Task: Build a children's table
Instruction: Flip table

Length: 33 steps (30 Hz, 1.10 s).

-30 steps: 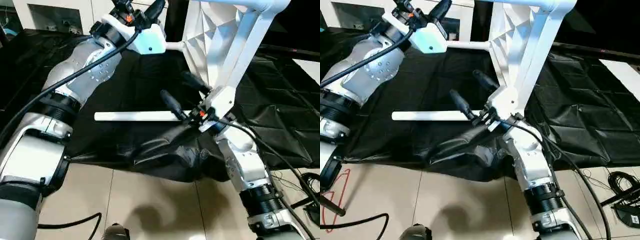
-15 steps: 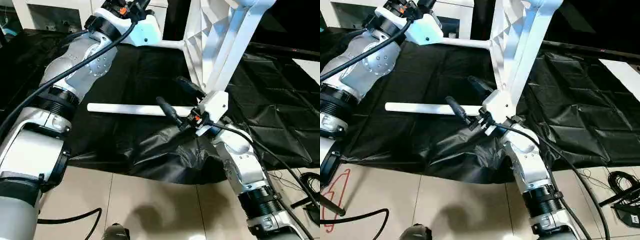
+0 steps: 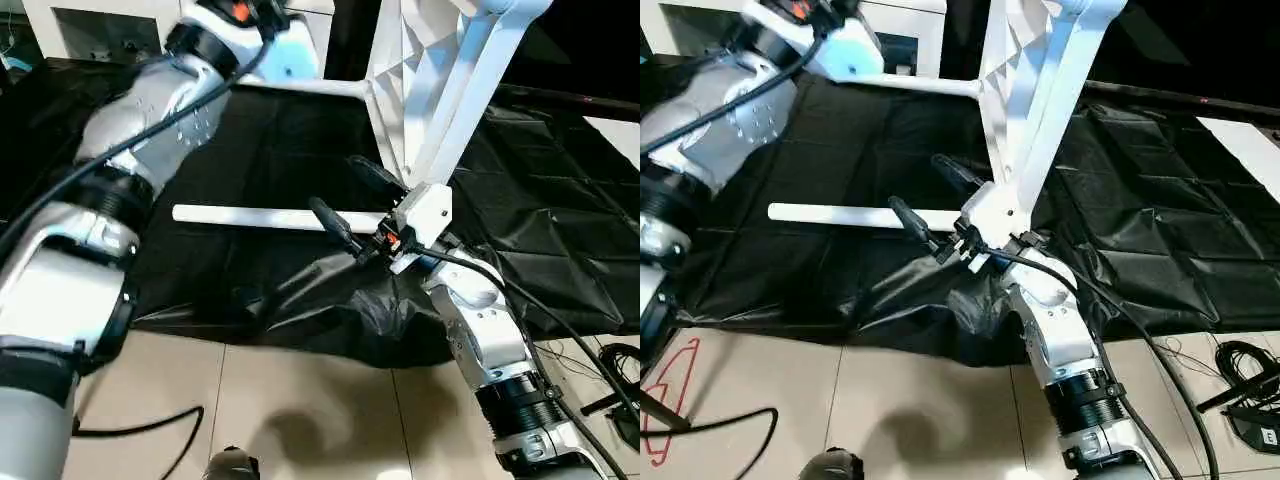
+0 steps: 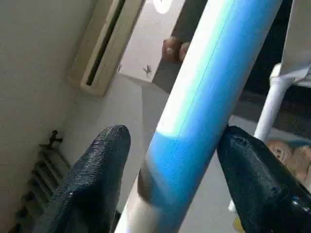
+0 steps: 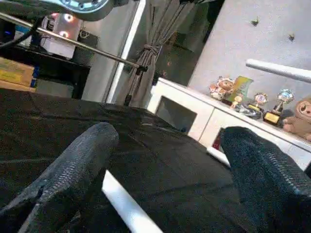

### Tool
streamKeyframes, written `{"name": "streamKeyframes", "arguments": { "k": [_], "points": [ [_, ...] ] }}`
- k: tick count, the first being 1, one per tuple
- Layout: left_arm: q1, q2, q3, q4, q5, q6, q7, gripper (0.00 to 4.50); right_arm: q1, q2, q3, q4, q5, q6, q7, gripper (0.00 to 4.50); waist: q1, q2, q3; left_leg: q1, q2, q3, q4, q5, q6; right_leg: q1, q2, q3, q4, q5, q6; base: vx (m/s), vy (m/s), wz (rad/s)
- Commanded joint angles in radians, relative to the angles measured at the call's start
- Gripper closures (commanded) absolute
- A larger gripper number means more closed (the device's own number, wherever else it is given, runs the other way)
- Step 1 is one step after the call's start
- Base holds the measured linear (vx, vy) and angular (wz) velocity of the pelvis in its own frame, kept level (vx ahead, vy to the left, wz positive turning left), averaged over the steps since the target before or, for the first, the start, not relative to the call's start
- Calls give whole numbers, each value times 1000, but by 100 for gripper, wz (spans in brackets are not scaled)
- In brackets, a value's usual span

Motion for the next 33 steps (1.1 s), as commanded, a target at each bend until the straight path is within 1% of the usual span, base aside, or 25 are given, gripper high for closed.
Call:
{"name": "streamKeyframes", "arguments": {
  "k": [1, 5, 6, 7, 10, 12, 13, 14, 15, 19, 20, 21, 22, 23, 24, 26, 27, 28, 30, 31, 33],
  "points": [
    [-38, -10, -14, 21, 1, 1, 12, 134, 6, -6, 0, -9, -6, 11, 2, 57, -2, 25, -74, 60, 44, -38, -76, -290, -63, 8, -73, 22, -68, 17, -159, 0, 0, 0],
    [-57, -19, -23, 69, 6, 6, 17, 134, 6, -4, 2, -7, -10, 11, 3, 57, -2, 25, -73, 61, 43, -38, -77, -307, -64, 7, -73, 23, -70, 6, -163, 0, 0, 0],
    [-63, -21, -23, 79, 5, 3, 29, 134, 6, -4, 1, -6, -11, 11, 3, 57, -1, 28, -72, 62, 44, -38, -77, -313, -65, 6, -73, 23, -71, 1, -164, 0, 0, 0],
    [-69, -24, -24, 89, 3, 3, 35, 134, 6, -4, 1, -5, -12, 11, 3, 57, -1, 26, -72, 61, 44, -39, -78, -317, -65, 8, -74, 23, -71, 1, -164, 0, 0, 0],
    [-96, -33, -22, 124, -2, 7, 46, 134, 6, -3, 0, -4, -14, 9, 3, 57, -1, 25, -72, 61, 44, -39, -78, -318, -62, 8, -74, 22, -71, 0, -165, 0, 0, 0],
    [-107, -35, -23, 136, -2, 11, 47, 134, 7, -2, 1, -5, -14, 8, 3, 57, 0, 25, -72, 61, 44, -39, -77, -316, -60, 8, -75, 23, -72, -1, -166, 0, 0, 0],
    [-112, -36, -23, 140, -3, 11, 45, 134, 7, -2, 1, -4, -15, 8, 3, 57, 0, 28, -72, 61, 44, -40, -77, -314, -60, 9, -76, 23, -71, 2, -167, 0, 0, 0],
    [-118, -37, -21, 144, -6, 11, 45, 134, 8, 0, 2, -5, -13, 7, 3, 57, 0, 26, -72, 61, 45, -40, -78, -313, -60, 9, -75, 22, -71, 8, -168, 0, 0, 0],
    [-125, -38, -20, 151, -11, 10, 47, 162, 8, 1, 2, -7, -12, 7, 3, 57, -1, 25, -72, 61, 44, -39, -77, -312, -58, 9, -74, 22, -71, 12, -169, 0, 0, 0],
    [-138, -42, -14, 180, -34, -6, 33, 175, 14, 7, 2, -14, -8, 1, 5, 57, 0, 24, -72, 60, 44, -39, -76, -302, -51, 11, -75, 22, -70, 26, -174, 0, 0, 0],
    [-139, -42, -12, 186, -37, -8, 28, 190, 16, 9, 2, -17, -7, -1, 6, 57, 1, 25, -72, 60, 44, -39, -76, -300, -50, 11, -76, 22, -70, 27, -176, 0, 0, 0],
    [-140, -44, -12, 191, -41, -11, 24, 204, 18, 10, 1, -18, -4, -3, 7, 57, 2, 33, -73, 61, 45, -40, -77, -302, -51, 10, -75, 22, -69, 32, -177, 0, 0, 0],
    [-141, -45, -10, 195, -45, -12, 16, 208, 20, 12, 0, -20, 1, -5, 9, 57, 1, 31, -72, 62, 45, -39, -77, -309, -51, 9, -74, 22, -71, 30, -176, 0, 0, 0],
    [-141, -46, -9, 198, -50, -14, 5, 208, 21, 15, -2, -23, 8, -7, 12, 57, 0, 28, -71, 61, 44, -38, -76, -313, -50, 11, -74, 22, -71, 25, -178, 0, 0, 0],
    [-142, -47, -7, 202, -55, -18, -8, 210, 22, 17, -4, -25, 13, -8, 14, 57, 1, 28, -72, 61, 44, -38, -76, -311, -47, 11, -76, 23, -71, 23, -180, 0, 0, 0],
    [-142, -49, -7, 208, -63, -19, -28, 230, 22, 18, -5, -25, 15, -8, 16, 57, 5, 31, -71, 62, 46, -38, -76, -300, -44, 10, -77, 23, -71, 22, -183, 0, 0, 0],
    [-143, -50, -7, 210, -66, -18, -36, 231, 22, 18, -6, -24, 15, -9, 16, 57, 5, 31, -71, 62, 46, -38, -76, -300, -45, 10, -76, 23, -71, 25, -184, 0, 0, 0],
    [-140, -53, -1, 215, -79, -19, -61, 231, 24, 18, -5, -25, 14, -10, 17, 57, 6, 28, -70, 62, 46, -38, -76, -298, -44, 10, -76, 23, -71, 25, -184, 0, 0, 0],
    [-135, -63, 29, 232, -133, -11, -145, 239, 26, 18, -6, -24, 13, -12, 19, 57, 9, 30, -70, 62, 45, -37, -77, -297, -47, 8, -77, 23, -70, 19, -188, 0, 0, 0],
    [-133, -68, 47, 239, -162, 0, -188, 239, 28, 18, -6, -25, 12, -13, 19, 57, 11, 28, -69, 64, 45, -36, -76, -299, -47, 7, -78, 23, -72, 12, -193, 0, 0, 0],
    [-133, -76, 76, 249, -207, 28, -251, 243, 29, 18, -6, -26, 13, -13, 20, 57, 13, 29, -68, 64, 46, -37, -78, -311, -50, 7, -79, 23, -72, -3, -191, 0, 0, 0]
  ]
}}
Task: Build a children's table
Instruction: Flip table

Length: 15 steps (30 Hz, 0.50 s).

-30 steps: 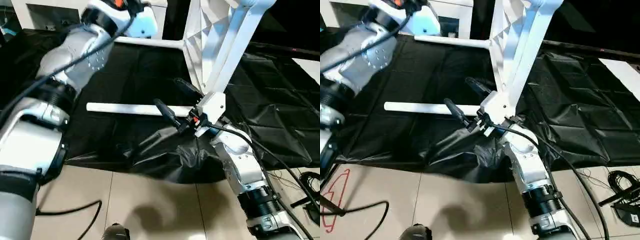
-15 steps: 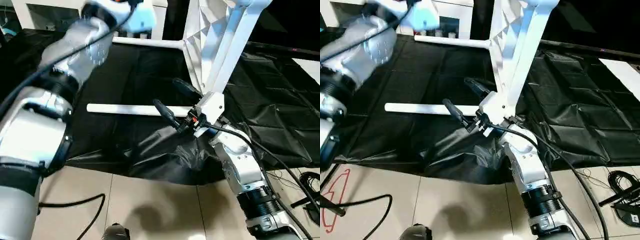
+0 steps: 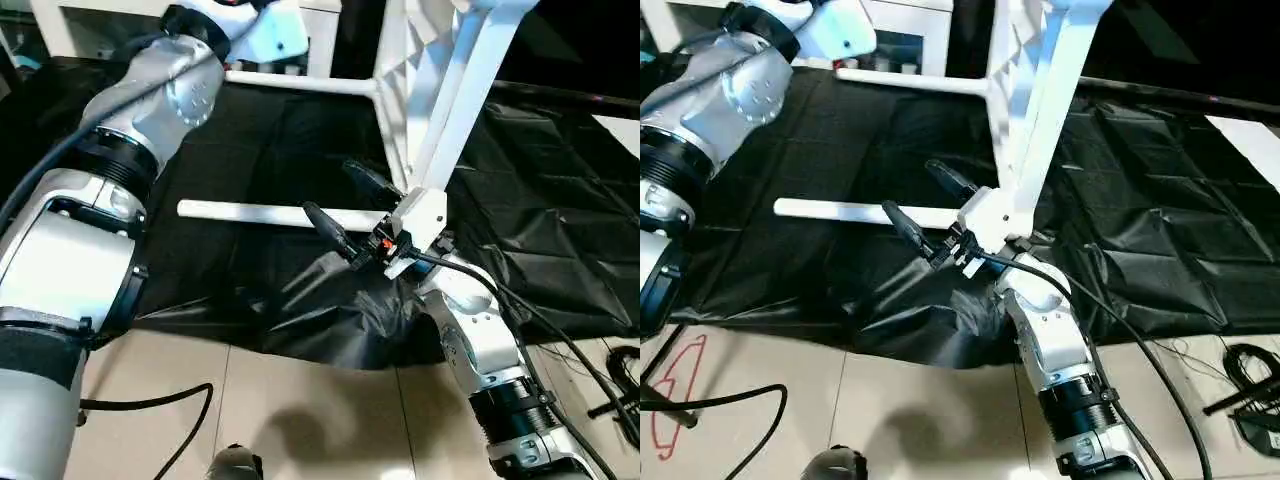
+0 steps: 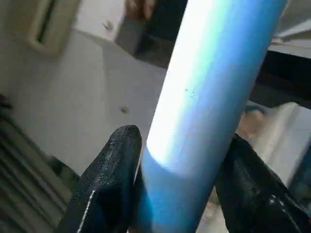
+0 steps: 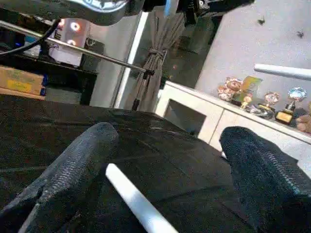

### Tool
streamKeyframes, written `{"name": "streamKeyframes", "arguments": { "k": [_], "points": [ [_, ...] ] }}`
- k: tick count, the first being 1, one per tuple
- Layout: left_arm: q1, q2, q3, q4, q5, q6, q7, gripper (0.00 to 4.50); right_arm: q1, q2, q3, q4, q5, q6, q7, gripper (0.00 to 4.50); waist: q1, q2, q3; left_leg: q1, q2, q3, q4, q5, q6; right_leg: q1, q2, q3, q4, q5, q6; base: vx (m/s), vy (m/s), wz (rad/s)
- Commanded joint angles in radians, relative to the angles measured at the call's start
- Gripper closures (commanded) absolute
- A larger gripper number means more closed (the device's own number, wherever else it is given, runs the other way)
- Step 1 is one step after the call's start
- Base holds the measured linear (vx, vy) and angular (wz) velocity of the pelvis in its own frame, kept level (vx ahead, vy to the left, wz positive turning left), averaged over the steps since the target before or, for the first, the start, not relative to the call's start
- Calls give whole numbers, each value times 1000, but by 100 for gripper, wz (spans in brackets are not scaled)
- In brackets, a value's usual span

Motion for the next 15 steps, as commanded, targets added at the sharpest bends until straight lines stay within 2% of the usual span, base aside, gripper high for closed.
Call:
{"name": "streamKeyframes", "arguments": {
  "k": [1, 6, 7, 8, 11, 15],
  "points": [
    [-19, -31, 59, 25, -107, 25, -94, 243, 11, -10, -9, -23, 4, -10, 8, 57, -4, 21, -72, 64, 46, -36, -78, -317, -52, 6, -80, 24, -73, -17, -191, 0, 0, 0],
    [-34, -36, 124, 56, -197, 105, -215, 243, 5, -15, -9, -11, 6, -10, 19, 57, 0, 18, -67, 65, 47, -36, -82, -352, -55, 3, -82, 26, -80, -79, -186, 0, 0, 0],
    [-35, -36, 127, 59, -201, 115, -225, 243, 4, -15, -8, -10, 6, -9, 21, 57, 0, 16, -67, 65, 47, -36, -82, -356, -55, 3, -83, 26, -80, -88, -186, 0, 0, 0],
    [-36, -35, 133, 64, -208, 138, -250, 243, 3, -17, -7, -7, 5, -9, 26, 57, 1, 20, -67, 64, 48, -38, -84, -358, -54, 3, -85, 27, -82, -103, -184, 0, 0, 0],
    [-32, -34, 139, 65, -214, 160, -267, 243, 0, -20, -11, -1, 5, -8, 30, 57, -1, 21, -65, 64, 48, -39, -87, -383, -58, 3, -87, 27, -86, -137, -179, 0, 0, 0],
    [-27, -37, 150, 61, -228, 182, -291, 243, 1, -29, -15, -1, 5, 1, 36, 57, 0, 22, -65, 62, 47, -39, -87, -374, -54, 4, -88, 28, -87, -149, -175, 0, 0, 0]
  ]
}}
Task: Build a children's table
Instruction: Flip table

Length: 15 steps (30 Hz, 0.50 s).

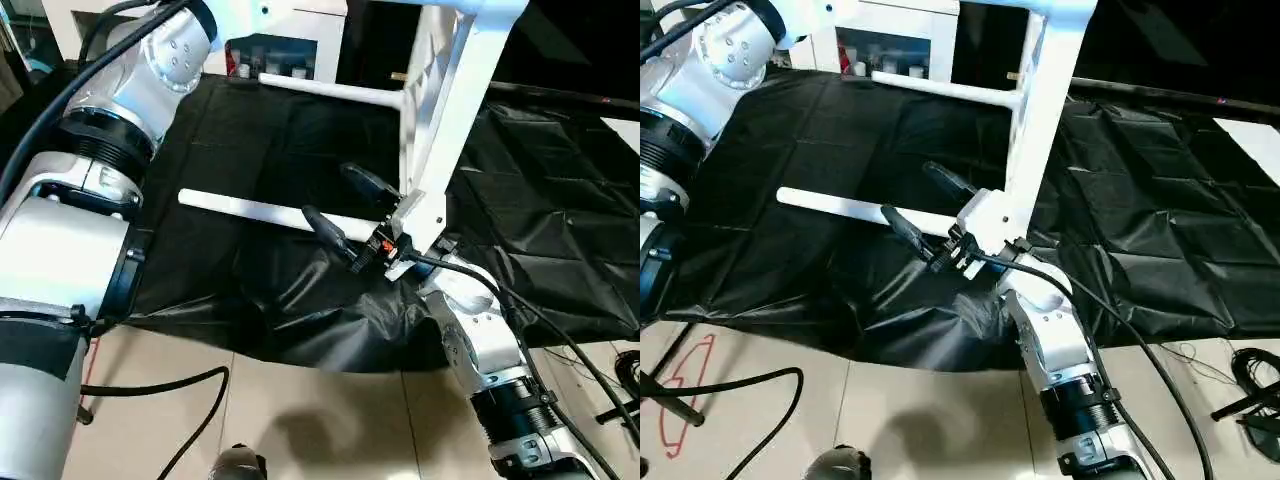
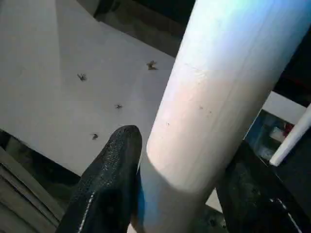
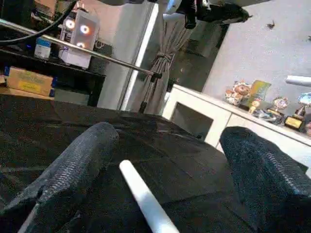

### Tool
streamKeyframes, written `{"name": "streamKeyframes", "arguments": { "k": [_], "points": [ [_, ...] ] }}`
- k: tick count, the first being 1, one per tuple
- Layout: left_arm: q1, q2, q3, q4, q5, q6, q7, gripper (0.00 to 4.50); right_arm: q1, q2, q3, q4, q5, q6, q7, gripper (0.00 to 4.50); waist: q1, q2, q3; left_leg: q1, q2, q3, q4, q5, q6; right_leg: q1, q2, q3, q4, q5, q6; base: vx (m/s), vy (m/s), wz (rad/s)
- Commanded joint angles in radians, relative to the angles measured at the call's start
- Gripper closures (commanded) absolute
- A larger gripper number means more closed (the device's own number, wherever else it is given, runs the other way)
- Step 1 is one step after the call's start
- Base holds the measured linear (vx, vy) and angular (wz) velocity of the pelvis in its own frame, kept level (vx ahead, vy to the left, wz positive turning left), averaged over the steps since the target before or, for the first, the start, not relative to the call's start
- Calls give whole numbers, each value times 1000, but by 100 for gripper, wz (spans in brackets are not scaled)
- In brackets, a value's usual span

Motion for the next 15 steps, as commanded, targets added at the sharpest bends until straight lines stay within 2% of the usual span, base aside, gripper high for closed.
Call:
{"name": "streamKeyframes", "arguments": {
  "k": [1, 4, 7, 8, 9, 13, 15],
  "points": [
    [18, -36, 85, 42, -134, 60, -37, 243, 3, -16, -17, -2, 9, 13, 9, 57, -7, 10, -65, 58, 50, -39, -84, -372, -52, 2, -85, 28, -89, -153, -175, 0, 0, 0],
    [18, -43, 107, 41, -166, 93, -67, 243, 5, -14, -29, -5, 31, 56, 4, 57, -8, 10, -65, 57, 49, -38, -82, -355, -43, 2, -84, 28, -89, -150, -182, 0, 0, 0],
    [17, -57, 147, 44, -208, 137, -100, 243, -3, -3, -55, -2, 65, 139, -23, 57, -6, 10, -65, 56, 47, -36, -81, -338, -30, 3, -85, 28, -90, -158, -188, 0, 0, 0],
    [16, -62, 163, 43, -225, 155, -108, 243, -9, -1, -65, 11, 70, 213, -55, 57, -7, 11, -65, 56, 47, -35, -81, -324, -26, 3, -83, 28, -90, -157, -189, 0, 0, 0],
    [16, -65, 173, 41, -235, 165, -108, 243, -12, -1, -71, 25, 65, 254, -78, 57, -6, 12, -65, 55, 47, -35, -81, -315, -24, 3, -83, 28, -89, -157, -191, 0, 0, 0],
    [16, -68, 188, 36, -251, 186, -111, 243, -8, -5, -72, 37, 53, 275, -94, 57, -3, 13, -68, 54, 45, -34, -80, -298, -20, 4, -88, 27, -91, -161, -182, 0, 0, 0],
    [17, -71, 204, 31, -264, 209, -117, 243, -3, -3, -79, 28, 72, 322, -102, 57, -5, 12, -68, 52, 44, -34, -80, -292, -15, 5, -87, 25, -89, -150, -182, 0, 0, 0]
  ]
}}
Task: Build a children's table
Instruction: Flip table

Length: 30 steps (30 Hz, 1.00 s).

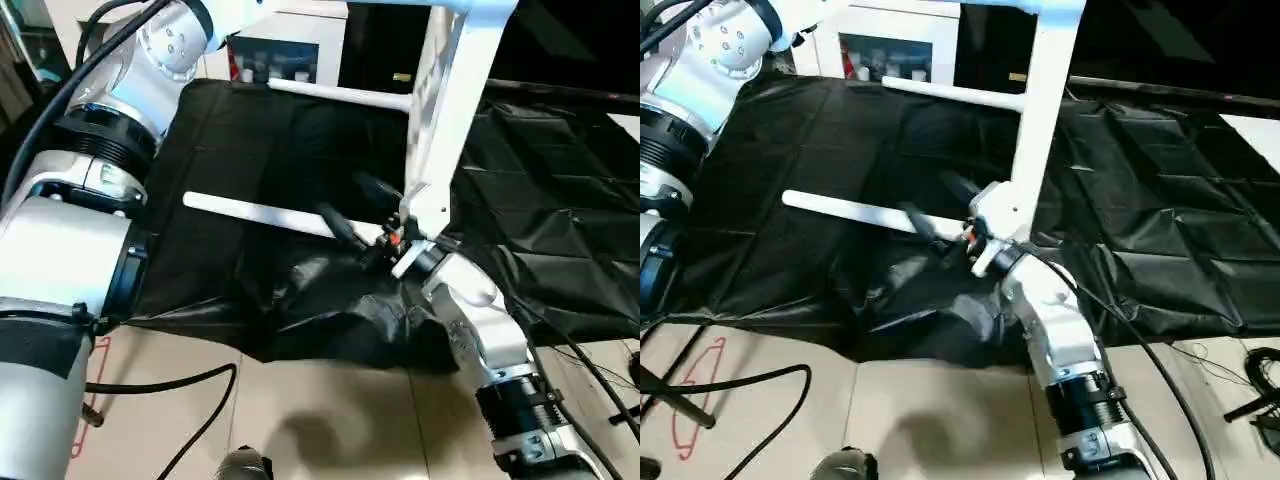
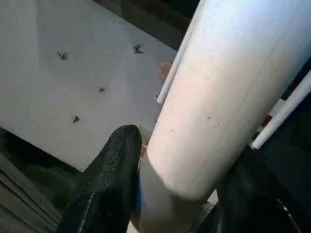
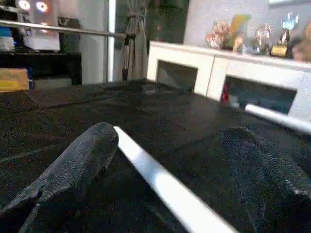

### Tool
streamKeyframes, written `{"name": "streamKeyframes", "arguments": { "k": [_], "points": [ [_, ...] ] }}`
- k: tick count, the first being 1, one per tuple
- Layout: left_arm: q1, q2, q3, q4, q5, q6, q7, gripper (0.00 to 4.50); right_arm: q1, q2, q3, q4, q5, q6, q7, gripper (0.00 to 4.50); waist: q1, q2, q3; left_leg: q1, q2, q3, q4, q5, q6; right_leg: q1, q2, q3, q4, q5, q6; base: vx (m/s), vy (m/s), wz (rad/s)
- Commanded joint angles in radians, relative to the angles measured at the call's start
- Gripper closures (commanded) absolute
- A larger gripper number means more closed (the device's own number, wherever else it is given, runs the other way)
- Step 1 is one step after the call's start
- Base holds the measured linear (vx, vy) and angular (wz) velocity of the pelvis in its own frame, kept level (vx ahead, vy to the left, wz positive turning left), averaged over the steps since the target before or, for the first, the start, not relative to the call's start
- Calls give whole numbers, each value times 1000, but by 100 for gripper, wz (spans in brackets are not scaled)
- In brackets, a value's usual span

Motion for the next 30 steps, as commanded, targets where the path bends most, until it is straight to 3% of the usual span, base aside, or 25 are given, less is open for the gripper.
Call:
{"name": "streamKeyframes", "arguments": {
  "k": [1, 4, 10, 18, 22, 29, 30],
  "points": [
    [21, -47, 155, 59, -214, 94, -17, 243, 4, -5, -31, -6, 28, 59, -24, 57, -7, -9, -63, 52, 55, -37, -76, -289, -8, 6, -76, 25, -89, -147, -185, 0, 0, 0],
    [25, -55, 194, 49, -244, 123, -22, 243, 6, -14, -47, -7, 23, 120, -45, 57, -7, -9, -64, 53, 54, -36, -76, -284, -6, 5, -76, 24, -89, -140, -190, 0, 0, 0],
    [32, -63, 252, 33, -307, 161, -20, 243, 33, -32, -42, 0, 13, 168, -48, 57, -7, -9, -63, 50, 53, -36, -76, -287, -9, 7, -80, 24, -90, -151, -188, 0, 0, 0],
    [72, -65, 303, -28, -344, 186, -24, 243, 29, 9, -140, 54, 47, 201, -179, 5, -10, -9, -65, 52, 54, -37, -79, -289, -25, 6, -80, 23, -89, -147, -195, 0, 0, 0],
    [106, -65, 299, -80, -355, 203, -31, 247, -27, 46, -239, 107, 108, 149, -261, 0, -14, -14, -67, 54, 55, -35, -81, -292, -34, 5, -79, 22, -85, -116, -199, 0, 0, 0],
    [132, -65, 294, -128, -363, 218, -34, 252, -89, 45, -271, 167, 77, 58, -295, 0, -14, -15, -67, 53, 53, -32, -78, -255, -35, 8, -77, 21, -81, -68, -186, 0, 0, 0],
    [137, -65, 292, -137, -365, 222, -36, 252, -110, 43, -281, 191, 74, 42, -303, 0, -12, -7, -67, 54, 53, -33, -79, -260, -37, 8, -77, 22, -82, -73, -185, 0, 0, 0]
  ]
}}
